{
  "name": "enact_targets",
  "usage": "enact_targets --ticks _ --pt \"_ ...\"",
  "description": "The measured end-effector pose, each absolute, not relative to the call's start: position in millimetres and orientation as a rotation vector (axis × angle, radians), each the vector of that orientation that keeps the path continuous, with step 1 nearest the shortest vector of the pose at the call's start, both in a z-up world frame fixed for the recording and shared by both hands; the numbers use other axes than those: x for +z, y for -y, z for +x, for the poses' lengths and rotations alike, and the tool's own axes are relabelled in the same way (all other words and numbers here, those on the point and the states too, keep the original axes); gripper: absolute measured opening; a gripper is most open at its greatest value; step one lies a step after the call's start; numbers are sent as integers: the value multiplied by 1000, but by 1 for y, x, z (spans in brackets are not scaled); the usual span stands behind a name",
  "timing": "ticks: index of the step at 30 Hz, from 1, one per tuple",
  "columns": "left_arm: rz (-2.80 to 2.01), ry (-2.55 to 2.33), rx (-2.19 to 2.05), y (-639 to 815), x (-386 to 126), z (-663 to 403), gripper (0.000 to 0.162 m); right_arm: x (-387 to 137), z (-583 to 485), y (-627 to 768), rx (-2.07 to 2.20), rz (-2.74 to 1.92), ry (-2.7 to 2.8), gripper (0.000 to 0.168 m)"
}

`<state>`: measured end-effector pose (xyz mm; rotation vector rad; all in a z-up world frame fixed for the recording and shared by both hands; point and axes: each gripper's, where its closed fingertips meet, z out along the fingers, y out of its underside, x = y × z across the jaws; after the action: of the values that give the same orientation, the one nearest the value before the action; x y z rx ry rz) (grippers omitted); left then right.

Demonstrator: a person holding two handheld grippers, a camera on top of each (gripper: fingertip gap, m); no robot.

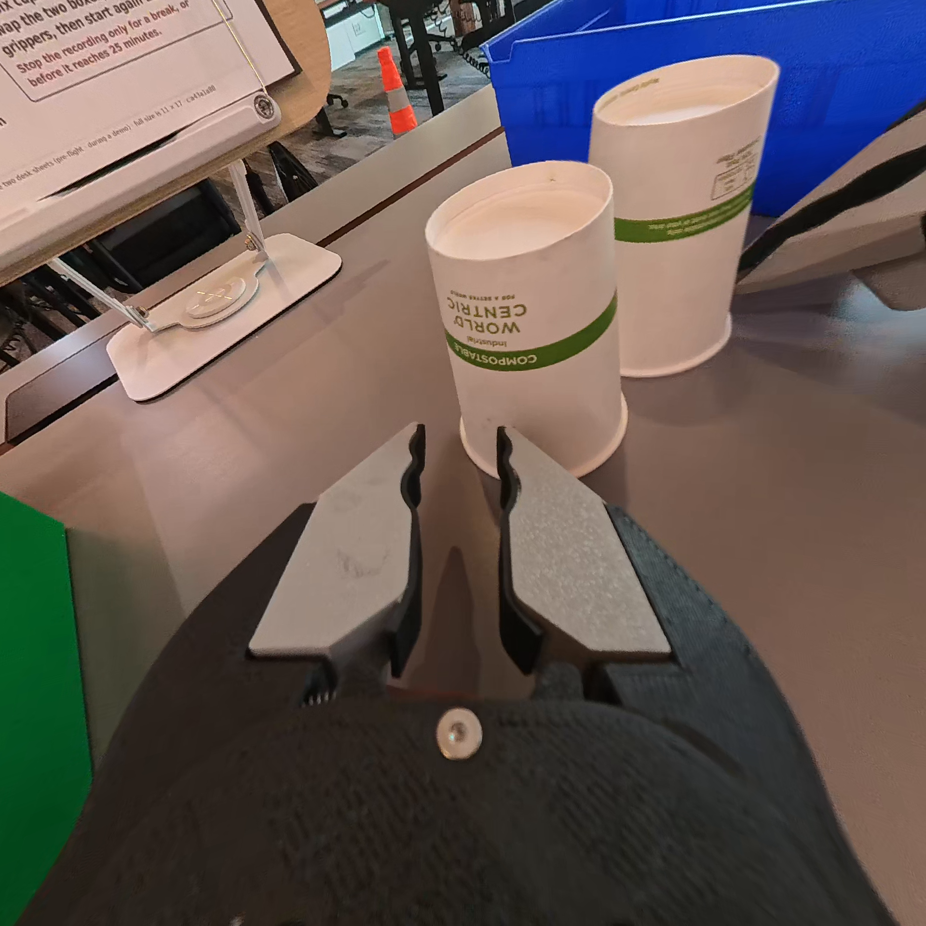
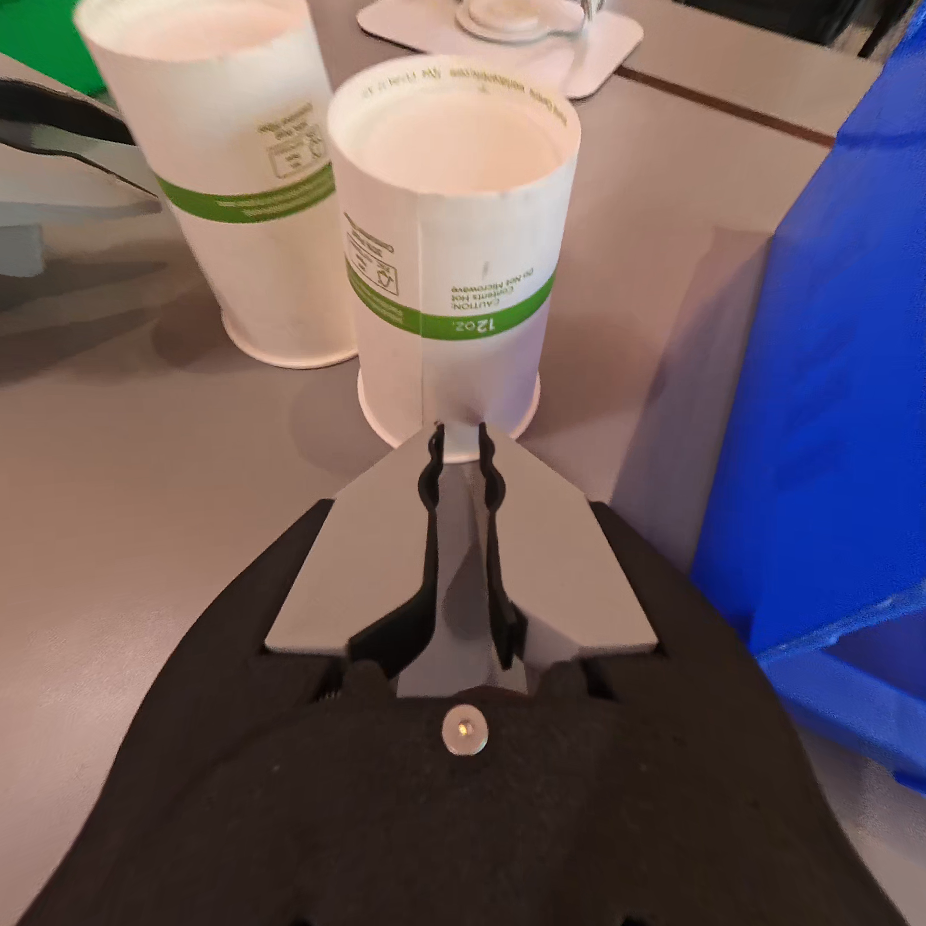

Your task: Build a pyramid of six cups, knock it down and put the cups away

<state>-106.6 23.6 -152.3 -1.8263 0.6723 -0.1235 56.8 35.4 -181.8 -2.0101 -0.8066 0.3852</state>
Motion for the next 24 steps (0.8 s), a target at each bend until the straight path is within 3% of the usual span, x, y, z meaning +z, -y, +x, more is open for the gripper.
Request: enact_targets --ticks 7,13,24 --pt "-1822 -663 -125 -24 -151 -107 26 -173 62 -39 494 -1999 712 18" --pt "-1825 -677 -112 -24 -152 -106 26 -142 54 -14 885 -1828 724 45" --pt "-1819 -703 -81 -23 -154 -104 26 -139 50 -5 912 -1799 769 46"
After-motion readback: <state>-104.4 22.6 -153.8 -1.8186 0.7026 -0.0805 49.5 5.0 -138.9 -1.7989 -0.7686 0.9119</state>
